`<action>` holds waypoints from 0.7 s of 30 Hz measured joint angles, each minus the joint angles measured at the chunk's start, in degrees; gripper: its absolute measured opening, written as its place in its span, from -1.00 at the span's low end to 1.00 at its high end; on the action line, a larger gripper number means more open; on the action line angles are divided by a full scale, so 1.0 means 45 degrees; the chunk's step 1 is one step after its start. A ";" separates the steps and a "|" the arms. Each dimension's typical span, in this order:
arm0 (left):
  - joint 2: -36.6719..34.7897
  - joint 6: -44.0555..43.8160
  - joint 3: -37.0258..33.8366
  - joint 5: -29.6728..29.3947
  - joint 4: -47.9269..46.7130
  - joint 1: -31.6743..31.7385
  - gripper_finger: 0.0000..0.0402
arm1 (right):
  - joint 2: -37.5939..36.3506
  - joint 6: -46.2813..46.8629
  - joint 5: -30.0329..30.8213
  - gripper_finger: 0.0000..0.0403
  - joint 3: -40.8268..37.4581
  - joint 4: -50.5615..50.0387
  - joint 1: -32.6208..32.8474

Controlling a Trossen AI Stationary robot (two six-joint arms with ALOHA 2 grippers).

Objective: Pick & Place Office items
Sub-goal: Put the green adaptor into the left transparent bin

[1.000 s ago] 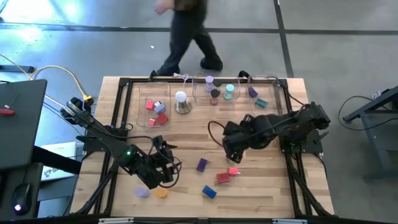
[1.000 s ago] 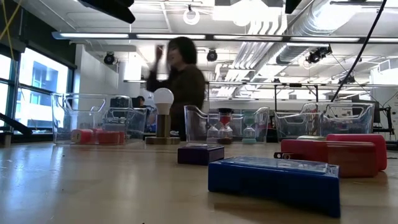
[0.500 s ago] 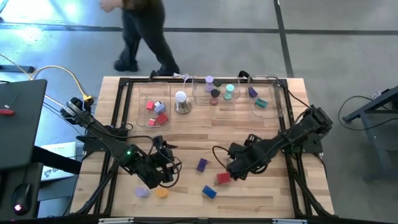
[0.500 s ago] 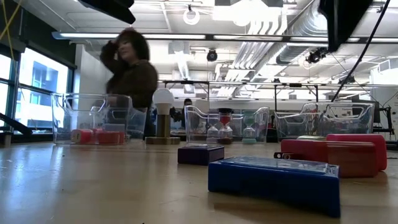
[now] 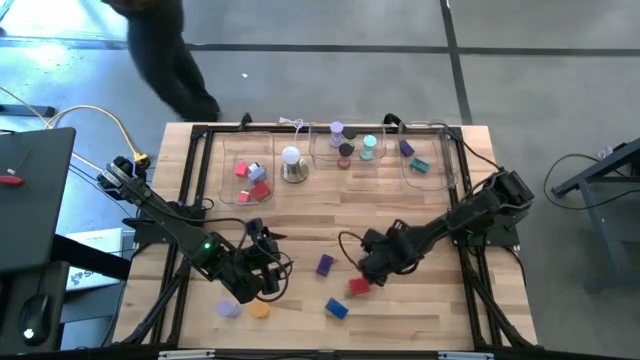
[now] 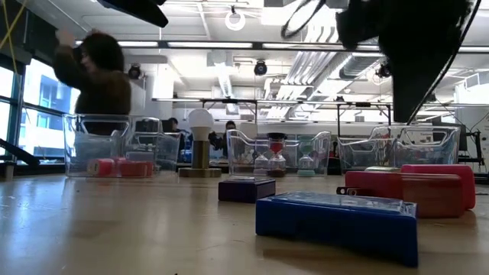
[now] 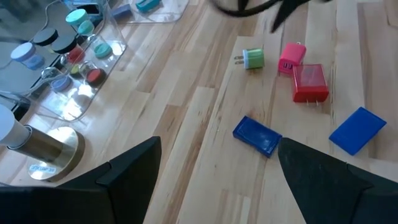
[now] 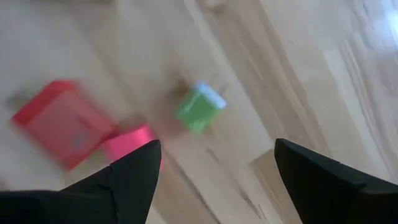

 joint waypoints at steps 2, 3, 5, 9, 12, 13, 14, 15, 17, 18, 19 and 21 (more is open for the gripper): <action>0.0000 0.0002 0.0000 0.0002 0.0000 0.0000 0.56 | 0.0000 0.0769 0.0024 0.50 -0.0304 -0.0147 -0.0311; 0.0000 -0.0001 0.0000 0.0002 0.0000 0.0000 0.56 | 0.0000 0.1060 0.0034 0.50 -0.0458 -0.0127 -0.0456; 0.0000 0.0003 0.0000 0.0002 0.0000 0.0000 0.56 | 0.0000 0.1329 0.0075 0.50 -0.0745 0.0069 -0.0682; 0.0000 0.0004 0.0000 0.0002 -0.0003 0.0000 0.56 | 0.0000 0.0657 0.0012 0.50 -0.1222 0.0845 -0.0795; 0.0000 0.0004 0.0000 0.0002 -0.0005 0.0000 0.56 | 0.0000 0.0410 0.0006 0.50 -0.1435 0.1485 -0.0782; 0.0000 0.0004 0.0000 0.0002 -0.0005 0.0000 0.56 | 0.0000 0.0405 -0.0063 0.50 -0.1460 0.1612 -0.0764; 0.0000 0.0004 0.0000 0.0002 -0.0005 0.0000 0.56 | 0.0000 0.0412 -0.0095 0.50 -0.1473 0.1709 -0.0761; 0.0000 0.0004 0.0000 0.0002 -0.0005 0.0000 0.56 | 0.0000 0.0469 -0.0156 0.50 -0.1480 0.1821 -0.0763; 0.0000 0.0004 0.0000 0.0002 -0.0005 0.0000 0.56 | 0.0000 0.0703 -0.0350 0.50 -0.1480 0.2094 -0.0763; 0.0000 0.0004 0.0000 0.0002 -0.0005 0.0000 0.56 | 0.0000 0.0726 -0.0408 0.50 -0.1480 0.2276 -0.0758; 0.0000 0.0004 0.0000 0.0002 -0.0005 0.0000 0.56 | 0.0000 0.0724 -0.0421 0.50 -0.1480 0.2441 -0.0742; 0.0000 0.0004 0.0000 0.0002 -0.0005 0.0000 0.56 | 0.0000 0.0807 -0.0421 0.50 -0.1480 0.2629 -0.0675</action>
